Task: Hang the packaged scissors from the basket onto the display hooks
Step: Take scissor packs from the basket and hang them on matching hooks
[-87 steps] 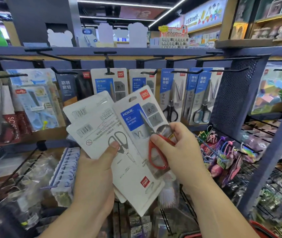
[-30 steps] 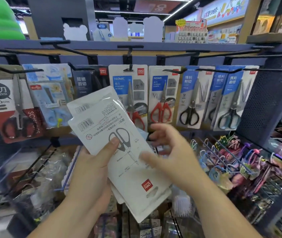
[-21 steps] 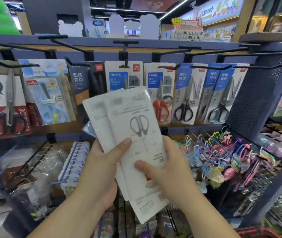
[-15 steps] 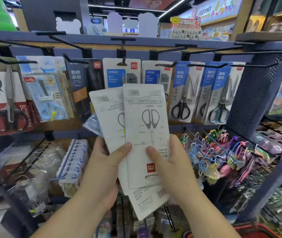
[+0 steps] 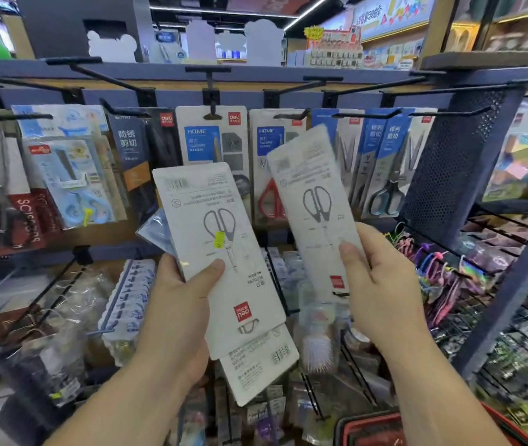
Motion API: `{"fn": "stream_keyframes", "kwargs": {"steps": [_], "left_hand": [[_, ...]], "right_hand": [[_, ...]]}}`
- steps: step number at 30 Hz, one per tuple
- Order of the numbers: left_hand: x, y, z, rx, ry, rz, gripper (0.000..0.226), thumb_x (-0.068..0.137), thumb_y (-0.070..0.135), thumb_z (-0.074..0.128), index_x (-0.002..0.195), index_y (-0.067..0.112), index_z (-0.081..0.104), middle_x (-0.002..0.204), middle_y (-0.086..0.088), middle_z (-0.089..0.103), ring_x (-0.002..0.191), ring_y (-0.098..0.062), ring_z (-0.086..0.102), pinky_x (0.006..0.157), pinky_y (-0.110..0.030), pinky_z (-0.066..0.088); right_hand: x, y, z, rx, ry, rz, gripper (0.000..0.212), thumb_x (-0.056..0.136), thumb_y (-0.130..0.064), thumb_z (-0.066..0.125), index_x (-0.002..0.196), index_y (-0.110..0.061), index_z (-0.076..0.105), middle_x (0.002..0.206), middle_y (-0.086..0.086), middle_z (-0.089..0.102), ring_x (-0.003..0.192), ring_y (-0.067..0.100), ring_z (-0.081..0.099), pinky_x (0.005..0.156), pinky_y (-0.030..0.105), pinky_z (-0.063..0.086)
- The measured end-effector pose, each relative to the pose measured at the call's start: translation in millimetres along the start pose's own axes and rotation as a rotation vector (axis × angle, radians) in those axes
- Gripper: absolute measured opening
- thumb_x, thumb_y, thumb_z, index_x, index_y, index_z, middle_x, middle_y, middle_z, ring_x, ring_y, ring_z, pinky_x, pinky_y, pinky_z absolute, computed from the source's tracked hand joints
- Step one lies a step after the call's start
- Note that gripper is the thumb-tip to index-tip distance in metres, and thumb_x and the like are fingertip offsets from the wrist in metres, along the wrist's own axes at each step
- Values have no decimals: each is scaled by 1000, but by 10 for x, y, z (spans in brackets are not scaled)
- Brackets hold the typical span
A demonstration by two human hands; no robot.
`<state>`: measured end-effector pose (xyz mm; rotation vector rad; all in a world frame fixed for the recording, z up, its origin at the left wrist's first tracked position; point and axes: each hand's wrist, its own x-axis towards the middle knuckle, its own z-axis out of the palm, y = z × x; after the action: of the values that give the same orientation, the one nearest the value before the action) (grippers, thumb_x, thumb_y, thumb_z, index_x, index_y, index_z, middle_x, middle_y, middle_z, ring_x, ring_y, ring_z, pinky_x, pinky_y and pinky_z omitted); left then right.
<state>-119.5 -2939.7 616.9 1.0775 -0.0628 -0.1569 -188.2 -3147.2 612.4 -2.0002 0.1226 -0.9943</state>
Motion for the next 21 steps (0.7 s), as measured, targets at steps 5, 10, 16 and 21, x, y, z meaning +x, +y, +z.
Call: {"fn": "stream_keyframes", "kwargs": {"steps": [5,10,16,21], "left_hand": [[69,88,-18,-52,-5,-76,37,102,7,62,135,22,63,115,-5,80,92,-27,80,70,-47,65],[82,109,-59,-107,-60,-168,34,105,25,60,139,27,64,117,-7,80,100,-31,79,70,-52,66],[31,69,-67,-33,-105,-179,42,90,24,74,132,24,66,110,-11,81,91,-33,80,71,-57,66],[-7,62,-69,-72,-33,-78,34,94,15,71,126,28,67,113,-6,81,92,-28,80,78,-50,65]], "right_hand": [[10,306,23,-420,-37,-499,38,96,-6,67,129,-23,74,124,-3,74,109,21,68,93,41,54],[-1,560,80,-577,-23,-613,56,79,3,81,122,-33,78,131,-1,70,116,36,63,98,63,42],[10,499,154,-607,-29,-647,61,74,3,89,119,-37,77,136,1,68,126,37,56,107,68,35],[-52,271,257,-404,-13,-194,95,79,2,74,154,-43,37,173,-2,13,161,25,5,127,51,16]]}}
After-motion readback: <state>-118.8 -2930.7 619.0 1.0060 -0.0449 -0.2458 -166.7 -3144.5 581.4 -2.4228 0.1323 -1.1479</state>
